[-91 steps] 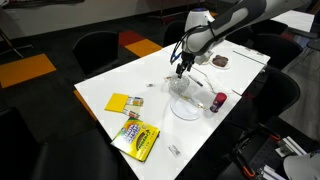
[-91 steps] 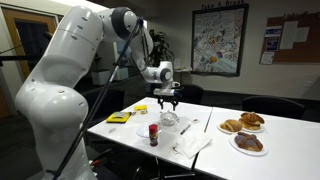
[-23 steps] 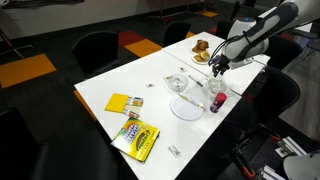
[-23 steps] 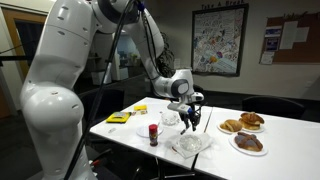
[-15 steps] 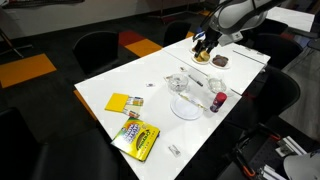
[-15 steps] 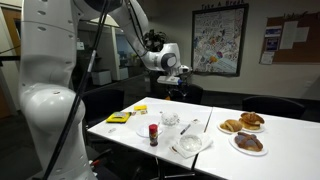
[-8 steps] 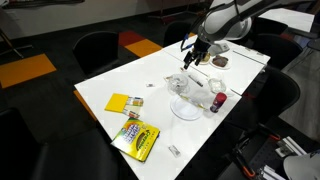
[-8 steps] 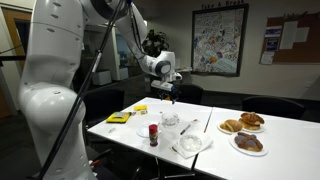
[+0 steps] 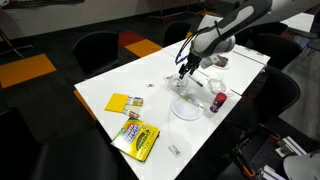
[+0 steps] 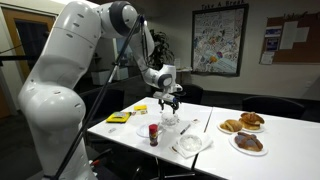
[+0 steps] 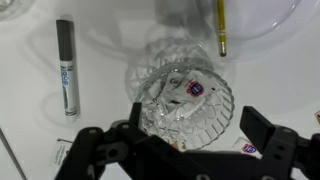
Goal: Put the glass lid on the table, then remove the object rom the glass bowl
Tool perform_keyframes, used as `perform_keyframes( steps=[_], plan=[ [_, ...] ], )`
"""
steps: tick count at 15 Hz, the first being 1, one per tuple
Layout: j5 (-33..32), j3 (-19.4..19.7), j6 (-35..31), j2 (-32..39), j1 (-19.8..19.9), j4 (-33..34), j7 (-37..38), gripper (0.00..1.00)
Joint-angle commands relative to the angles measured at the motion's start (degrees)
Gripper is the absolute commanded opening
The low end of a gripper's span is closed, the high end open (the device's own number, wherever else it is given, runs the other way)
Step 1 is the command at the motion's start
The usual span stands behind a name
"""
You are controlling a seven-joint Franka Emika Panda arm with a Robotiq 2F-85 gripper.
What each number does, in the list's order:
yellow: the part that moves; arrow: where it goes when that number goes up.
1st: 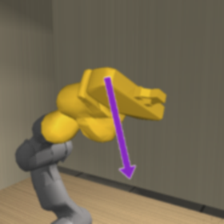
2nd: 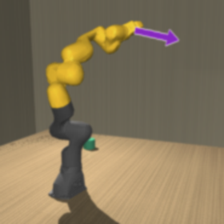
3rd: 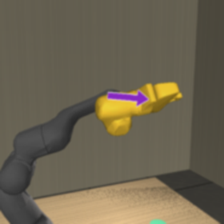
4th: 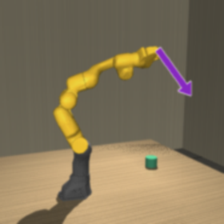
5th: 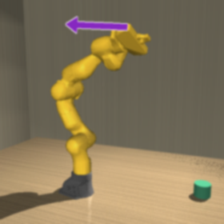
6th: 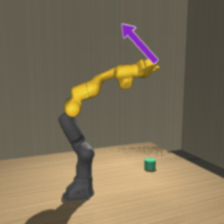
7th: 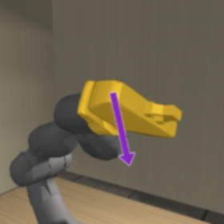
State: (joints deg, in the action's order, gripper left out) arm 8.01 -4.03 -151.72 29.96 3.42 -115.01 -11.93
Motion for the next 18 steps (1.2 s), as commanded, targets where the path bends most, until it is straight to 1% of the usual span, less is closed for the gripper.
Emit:
perform_keyframes(
  steps=[1,4,5,8,9,10,11,12,13,14,15,18],
  plan=[
    [-2.3,-0.3,-2.8,5.8,0.4,5.1,-0.9,1.00],
    [-2.6,-1.1,-2.4,9.5,1.2,8.0,-1.2,1.00],
    [-2.3,-1.6,-2.0,9.9,3.4,8.6,-3.4,1.00],
    [-2.0,-2.5,-2.8,12.0,5.2,10.7,-5.7,1.00],
    [-2.0,-2.7,-2.5,12.5,6.0,11.3,-6.4,0.93],
    [-1.9,-3.1,-2.2,12.8,6.7,11.9,-7.2,0.74],
    [-2.2,-3.2,-1.7,13.0,7.0,12.3,-7.6,0.71],
    [-2.2,-3.4,-1.4,12.9,7.5,12.4,-8.0,0.89],
    [-2.3,-3.6,-0.4,12.7,7.7,12.8,-8.3,0.93],
    [-2.7,-3.3,0.1,13.1,5.9,13.4,-6.6,0.96],
    [-2.8,-3.3,1.3,12.5,5.4,13.4,-6.1,1.00],
    [-2.8,-4.0,4.5,11.2,3.9,13.9,-5.3,1.00]
  ],
)
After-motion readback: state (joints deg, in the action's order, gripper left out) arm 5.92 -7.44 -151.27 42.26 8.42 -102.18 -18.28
